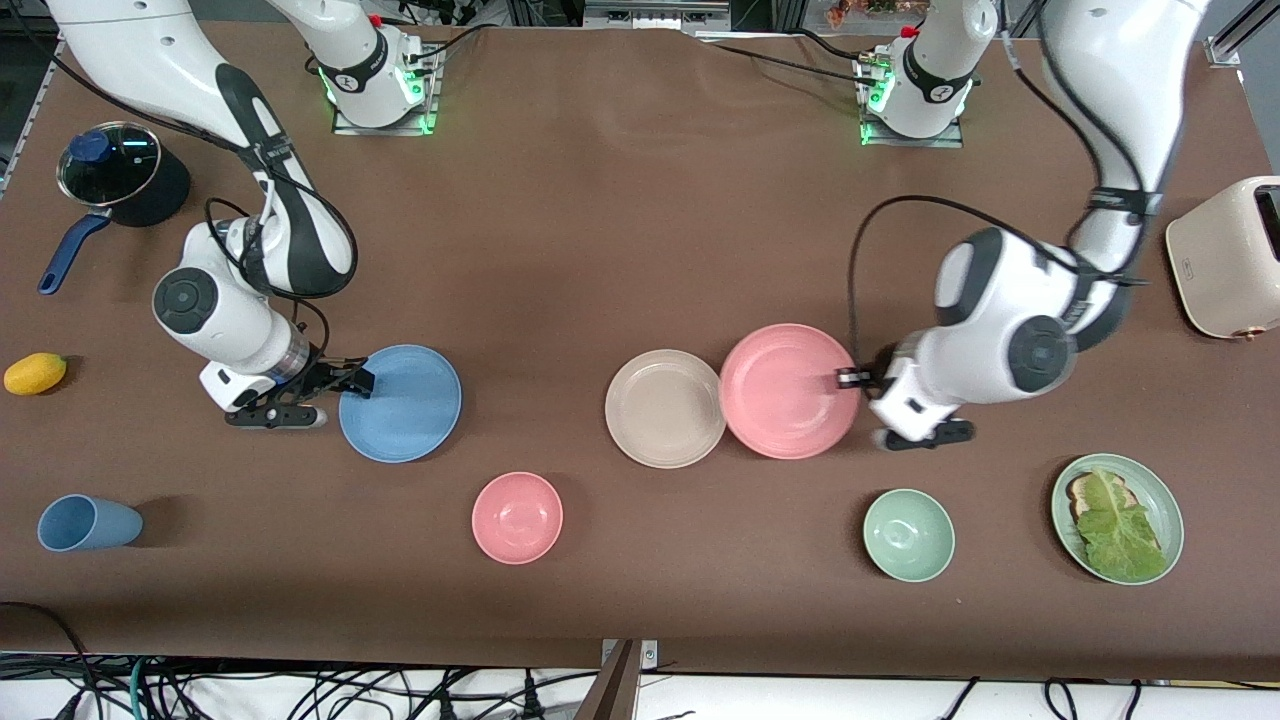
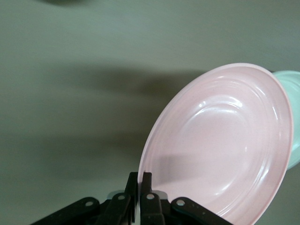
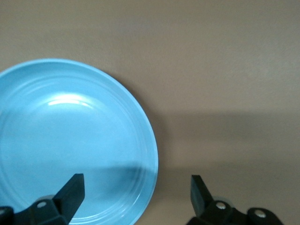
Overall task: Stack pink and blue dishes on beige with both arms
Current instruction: 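Carry the pink plate onto the beige plate with the left gripper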
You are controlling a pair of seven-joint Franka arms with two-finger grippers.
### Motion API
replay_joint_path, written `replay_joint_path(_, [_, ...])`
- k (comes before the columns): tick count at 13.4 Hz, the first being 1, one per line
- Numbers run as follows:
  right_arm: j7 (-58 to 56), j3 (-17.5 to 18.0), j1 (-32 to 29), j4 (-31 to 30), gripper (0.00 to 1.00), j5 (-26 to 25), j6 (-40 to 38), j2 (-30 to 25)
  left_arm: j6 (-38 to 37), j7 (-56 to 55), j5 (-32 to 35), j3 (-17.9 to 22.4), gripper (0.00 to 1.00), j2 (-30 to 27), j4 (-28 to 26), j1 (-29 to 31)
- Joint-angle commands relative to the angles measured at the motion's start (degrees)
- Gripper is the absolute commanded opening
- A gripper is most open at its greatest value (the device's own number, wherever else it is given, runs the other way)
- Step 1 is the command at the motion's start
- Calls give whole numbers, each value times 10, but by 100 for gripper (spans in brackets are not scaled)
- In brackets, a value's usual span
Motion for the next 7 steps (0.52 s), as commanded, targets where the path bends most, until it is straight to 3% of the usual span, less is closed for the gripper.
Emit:
replay_joint_path(1, [-1, 0, -3, -2, 99, -1, 39, 25, 9, -53, -4, 16, 0, 58, 68, -57])
replay_joint_path(5, [-2, -1, -5, 7, 87, -1, 56, 43, 70, -111, 19, 35, 0, 113, 106, -117])
replay_joint_path(6, [-2, -1, -6, 7, 79, -2, 56, 44, 75, -114, 21, 42, 0, 118, 106, -124])
replay_joint_path(7, [-3, -1, -6, 7, 65, -3, 56, 45, 78, -114, 21, 44, 0, 123, 110, -124])
